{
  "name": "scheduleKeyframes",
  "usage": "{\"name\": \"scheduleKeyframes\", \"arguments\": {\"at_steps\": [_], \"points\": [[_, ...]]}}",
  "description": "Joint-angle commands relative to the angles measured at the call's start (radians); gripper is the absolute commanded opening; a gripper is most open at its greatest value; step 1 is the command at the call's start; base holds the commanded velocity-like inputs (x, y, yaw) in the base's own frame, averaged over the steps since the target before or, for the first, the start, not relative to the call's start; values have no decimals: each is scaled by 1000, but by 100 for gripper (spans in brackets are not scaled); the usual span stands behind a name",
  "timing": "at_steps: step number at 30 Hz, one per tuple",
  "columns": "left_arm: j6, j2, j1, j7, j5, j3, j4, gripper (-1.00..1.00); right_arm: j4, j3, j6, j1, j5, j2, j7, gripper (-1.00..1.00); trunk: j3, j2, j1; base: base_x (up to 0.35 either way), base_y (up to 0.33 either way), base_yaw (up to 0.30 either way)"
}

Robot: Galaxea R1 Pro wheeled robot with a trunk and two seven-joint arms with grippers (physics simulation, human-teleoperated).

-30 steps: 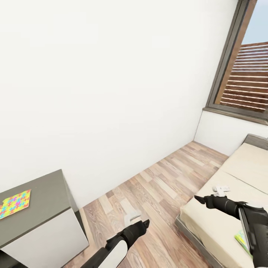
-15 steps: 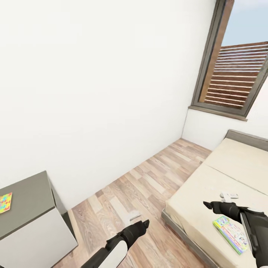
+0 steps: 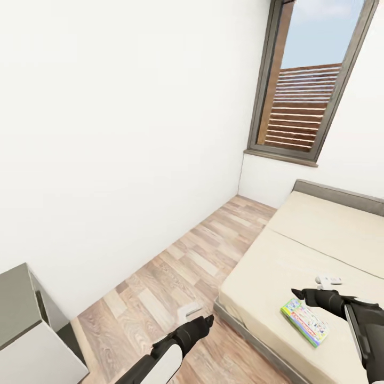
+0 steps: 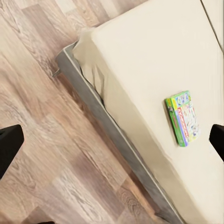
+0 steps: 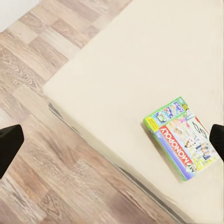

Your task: Put all the toys in the child's room - the three board games (two on the bed and one on the table), the two jigsaw puzzles on the table, and the tennis ball on the table - inside the toy box on the table in the child's room.

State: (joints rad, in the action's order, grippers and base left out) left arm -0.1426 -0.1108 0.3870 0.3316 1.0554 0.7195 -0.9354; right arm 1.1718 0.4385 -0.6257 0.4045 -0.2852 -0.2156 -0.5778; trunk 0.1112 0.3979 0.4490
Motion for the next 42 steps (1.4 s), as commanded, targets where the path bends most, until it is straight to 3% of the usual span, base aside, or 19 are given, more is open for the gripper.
{"name": "scheduleKeyframes", "arguments": {"at_steps": [1,8,11,17,29,32,33,37,39,40,42], "points": [[-2,0,1,9,5,2,-2,100,1,2,0,1,-11,1,-10,100,2,2,1,253,-153,-123],[-6,0,1,15,4,3,-2,100,-1,-2,15,0,-23,2,-7,100,2,2,1,261,-214,-42],[-7,0,1,17,3,3,-2,100,-18,-2,73,-1,-23,2,-8,100,2,2,1,206,-276,-8],[-8,0,1,20,3,3,-2,100,-64,-2,106,0,-25,6,-5,100,2,2,1,112,-307,-2],[-2,5,-3,18,8,-2,-11,100,-73,1,95,6,-23,-3,-2,100,2,2,1,6,-327,-54],[-1,41,-26,11,14,-46,-61,100,-138,1,68,41,-24,-6,8,100,3,2,1,0,-215,-140],[-4,70,-57,8,23,-93,-115,100,-202,2,61,78,-24,-13,24,100,3,2,1,0,-108,-78],[-15,133,-149,6,74,-209,-263,100,-371,2,66,158,-25,-48,59,100,4,2,1,0,-64,-46],[-20,164,-196,7,97,-255,-339,100,-449,2,84,192,-25,-67,69,100,4,2,1,0,-32,-23],[-22,198,-238,6,111,-288,-406,100,-514,2,106,222,-25,-79,75,100,4,2,1,0,-18,-13],[-20,235,-275,3,124,-310,-459,100,-560,2,123,244,-25,-88,80,100,4,2,1,0,-13,-9]]}}
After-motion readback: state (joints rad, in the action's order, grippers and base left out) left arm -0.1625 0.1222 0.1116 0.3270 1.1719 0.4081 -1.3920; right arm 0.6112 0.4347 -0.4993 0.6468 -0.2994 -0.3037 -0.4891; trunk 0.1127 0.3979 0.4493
